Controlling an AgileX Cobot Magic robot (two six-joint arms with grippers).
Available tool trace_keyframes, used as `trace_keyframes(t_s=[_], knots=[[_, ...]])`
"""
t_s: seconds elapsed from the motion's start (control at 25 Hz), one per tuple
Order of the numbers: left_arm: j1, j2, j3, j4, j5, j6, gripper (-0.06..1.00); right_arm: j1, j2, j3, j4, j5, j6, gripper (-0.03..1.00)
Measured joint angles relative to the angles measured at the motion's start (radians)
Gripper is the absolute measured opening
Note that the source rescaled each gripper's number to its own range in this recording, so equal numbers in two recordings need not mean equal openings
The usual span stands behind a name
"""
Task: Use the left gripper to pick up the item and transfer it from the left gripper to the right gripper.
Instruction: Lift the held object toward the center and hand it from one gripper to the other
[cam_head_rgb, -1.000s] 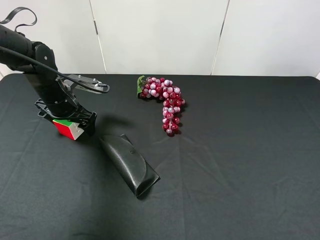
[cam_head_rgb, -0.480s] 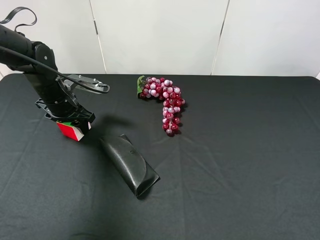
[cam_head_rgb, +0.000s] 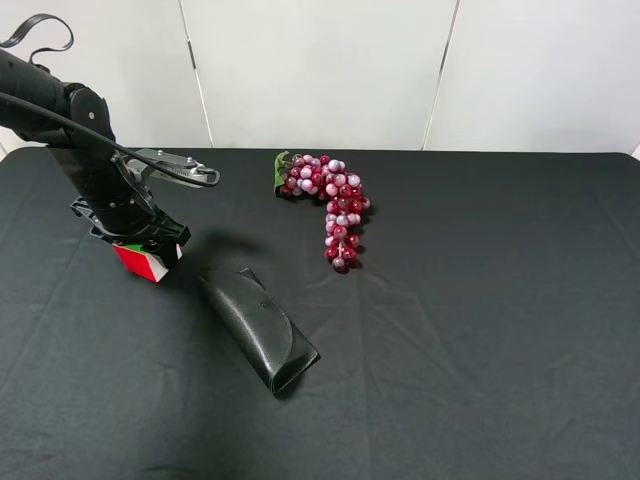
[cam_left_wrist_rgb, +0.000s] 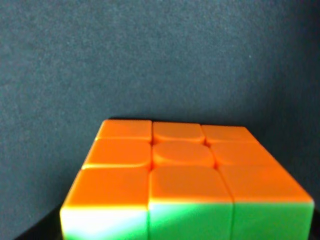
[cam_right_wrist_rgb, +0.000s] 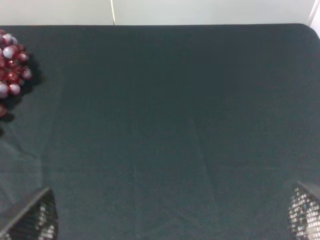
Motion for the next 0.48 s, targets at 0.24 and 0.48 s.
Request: trace_keyframes(t_s=[0.24,0.48], knots=[[0.0,-0.018,-0.001,0.0,0.005,0.001,0.0,0.0,0.0,0.0,0.0,0.0,0.0,1.0],[-0.003,-0.131,-0.036,-0.001,0.087,0.001,0.0,0.0,0.0,0.0,0.0,0.0,0.0,1.0]])
